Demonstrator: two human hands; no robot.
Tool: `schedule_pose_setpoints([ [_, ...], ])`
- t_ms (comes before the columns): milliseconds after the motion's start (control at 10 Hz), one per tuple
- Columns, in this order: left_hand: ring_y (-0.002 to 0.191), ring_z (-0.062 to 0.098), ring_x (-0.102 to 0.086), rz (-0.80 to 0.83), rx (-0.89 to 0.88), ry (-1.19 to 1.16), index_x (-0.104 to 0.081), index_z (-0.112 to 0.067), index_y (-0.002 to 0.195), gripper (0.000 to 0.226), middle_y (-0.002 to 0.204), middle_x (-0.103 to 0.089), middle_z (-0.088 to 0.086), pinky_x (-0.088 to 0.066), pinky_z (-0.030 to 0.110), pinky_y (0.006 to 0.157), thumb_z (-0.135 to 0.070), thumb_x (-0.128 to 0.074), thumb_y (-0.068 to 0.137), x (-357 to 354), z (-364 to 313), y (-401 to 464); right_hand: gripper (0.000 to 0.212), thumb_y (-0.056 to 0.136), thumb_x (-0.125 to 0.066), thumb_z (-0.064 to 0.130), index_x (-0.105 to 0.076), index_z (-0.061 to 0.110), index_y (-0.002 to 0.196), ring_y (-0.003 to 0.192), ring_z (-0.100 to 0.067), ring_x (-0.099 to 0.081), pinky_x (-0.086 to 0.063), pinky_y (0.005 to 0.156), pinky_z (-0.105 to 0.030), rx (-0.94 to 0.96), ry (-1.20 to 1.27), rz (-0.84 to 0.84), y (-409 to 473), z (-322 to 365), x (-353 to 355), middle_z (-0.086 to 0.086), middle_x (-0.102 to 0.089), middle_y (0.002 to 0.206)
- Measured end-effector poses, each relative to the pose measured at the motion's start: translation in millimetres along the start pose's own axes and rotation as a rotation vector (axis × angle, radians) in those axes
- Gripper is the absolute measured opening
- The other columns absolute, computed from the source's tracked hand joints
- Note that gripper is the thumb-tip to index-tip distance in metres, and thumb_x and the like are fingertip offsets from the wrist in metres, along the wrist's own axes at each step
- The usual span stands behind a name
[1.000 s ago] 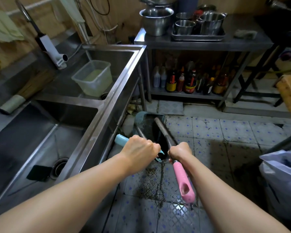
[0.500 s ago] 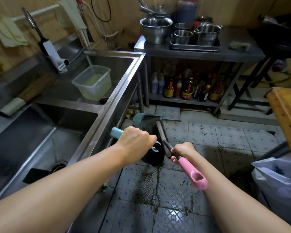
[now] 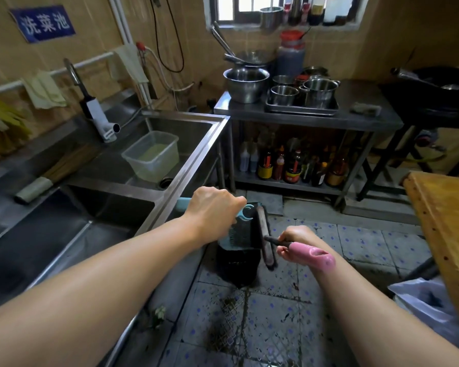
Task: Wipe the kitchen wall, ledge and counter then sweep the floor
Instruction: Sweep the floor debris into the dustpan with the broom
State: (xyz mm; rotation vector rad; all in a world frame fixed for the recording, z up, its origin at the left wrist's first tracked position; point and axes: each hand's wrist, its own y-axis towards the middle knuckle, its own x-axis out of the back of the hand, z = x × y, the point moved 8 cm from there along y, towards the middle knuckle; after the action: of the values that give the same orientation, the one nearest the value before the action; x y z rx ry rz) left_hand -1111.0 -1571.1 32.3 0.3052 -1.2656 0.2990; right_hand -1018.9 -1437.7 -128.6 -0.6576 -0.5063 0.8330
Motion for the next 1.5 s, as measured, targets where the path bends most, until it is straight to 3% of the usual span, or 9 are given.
schedule_pose_setpoints([
  [100, 0.085, 0.028, -0.063, -0.019, 0.031, -0.022, -0.051, -0.022, 0.096, 0.008, 0.092, -0.066, -0.001, -0.032, 0.030, 0.061, -0.024, -0.053, 0.088, 10, -5, 13, 0.012, 0.086, -0.048, -0.006, -0.046, 0.004, 0.079, 0.052, -0.015, -0.052, -0.045, 0.044, -0.023, 0.055, 0.059, 0.032, -2, 9, 19, -0.010, -0.049, 0.069],
  [200, 0.084, 0.028, -0.063, -0.023, 0.053, -0.036, -0.052, -0.023, 0.095, 0.008, 0.091, -0.066, 0.000, -0.033, 0.031, 0.061, -0.024, -0.054, 0.087, 14, -11, 27, 0.020, 0.089, -0.044, -0.005, -0.044, 0.005, 0.072, 0.034, -0.009, -0.051, -0.042, 0.034, -0.017, 0.071, 0.158, 0.049, -5, 18, 36, -0.009, -0.047, 0.069],
  [400, 0.085, 0.028, -0.063, -0.038, 0.054, -0.059, -0.054, -0.024, 0.097, 0.011, 0.091, -0.066, 0.000, -0.033, 0.031, 0.062, -0.028, -0.056, 0.087, 13, -18, 59, 0.024, 0.092, -0.039, -0.007, -0.043, 0.005, 0.072, 0.030, -0.007, -0.052, -0.044, 0.035, -0.016, 0.078, 0.209, 0.025, 5, 29, 63, -0.010, -0.047, 0.072],
  [700, 0.089, 0.029, -0.064, -0.064, 0.046, -0.114, -0.054, -0.023, 0.095, 0.012, 0.091, -0.067, 0.002, -0.037, 0.031, 0.065, -0.030, -0.059, 0.086, -5, 5, 135, 0.021, 0.098, -0.034, 0.009, -0.045, -0.002, 0.083, 0.022, -0.013, -0.045, -0.031, 0.025, -0.013, -0.221, 0.099, 0.031, 49, 56, 79, -0.013, -0.052, 0.038],
  [900, 0.085, 0.027, -0.064, -0.081, 0.020, -0.191, -0.044, -0.027, 0.082, 0.018, 0.089, -0.067, 0.000, -0.038, 0.031, 0.064, -0.030, -0.061, 0.085, -27, 42, 200, 0.035, 0.097, -0.035, 0.011, -0.052, -0.015, 0.082, 0.029, -0.016, -0.052, -0.039, 0.028, -0.018, -0.311, 0.135, 0.019, 102, 103, 86, -0.020, -0.060, 0.054],
  [1000, 0.088, 0.027, -0.063, -0.087, 0.001, -0.223, -0.050, -0.025, 0.086, 0.015, 0.091, -0.067, 0.000, -0.036, 0.031, 0.066, -0.034, -0.062, 0.085, -32, 59, 229, 0.030, 0.099, -0.034, 0.011, -0.048, -0.003, 0.077, 0.027, -0.016, -0.052, -0.045, 0.031, -0.020, -0.154, 0.353, -0.080, 130, 134, 86, -0.019, -0.054, 0.062],
  [1100, 0.091, 0.028, -0.063, -0.087, 0.009, -0.235, -0.053, -0.023, 0.090, 0.017, 0.093, -0.067, 0.001, -0.034, 0.031, 0.066, -0.037, -0.063, 0.084, -37, 76, 258, 0.023, 0.098, -0.035, 0.008, -0.050, -0.008, 0.092, 0.026, -0.021, -0.053, -0.040, 0.026, -0.021, -0.224, 0.387, -0.097, 156, 149, 85, -0.023, -0.055, 0.067],
  [1400, 0.091, 0.026, -0.062, -0.089, 0.044, -0.257, -0.040, -0.027, 0.078, 0.026, 0.091, -0.066, 0.000, -0.033, 0.030, 0.065, -0.038, -0.063, 0.084, -59, 108, 332, 0.039, 0.099, -0.036, 0.024, -0.044, -0.014, 0.101, 0.028, -0.024, -0.053, -0.040, 0.026, -0.019, -0.244, 0.348, -0.061, 217, 200, 95, -0.030, -0.052, 0.089],
  [1500, 0.090, 0.026, -0.062, -0.060, 0.088, -0.251, -0.042, -0.027, 0.079, 0.024, 0.091, -0.065, 0.001, -0.032, 0.030, 0.065, -0.037, -0.063, 0.084, -69, 115, 358, 0.028, 0.096, -0.032, 0.012, -0.048, -0.012, 0.096, 0.031, -0.021, -0.055, -0.043, 0.032, -0.016, -0.165, 0.208, -0.066, 236, 228, 102, -0.031, -0.056, 0.092],
])
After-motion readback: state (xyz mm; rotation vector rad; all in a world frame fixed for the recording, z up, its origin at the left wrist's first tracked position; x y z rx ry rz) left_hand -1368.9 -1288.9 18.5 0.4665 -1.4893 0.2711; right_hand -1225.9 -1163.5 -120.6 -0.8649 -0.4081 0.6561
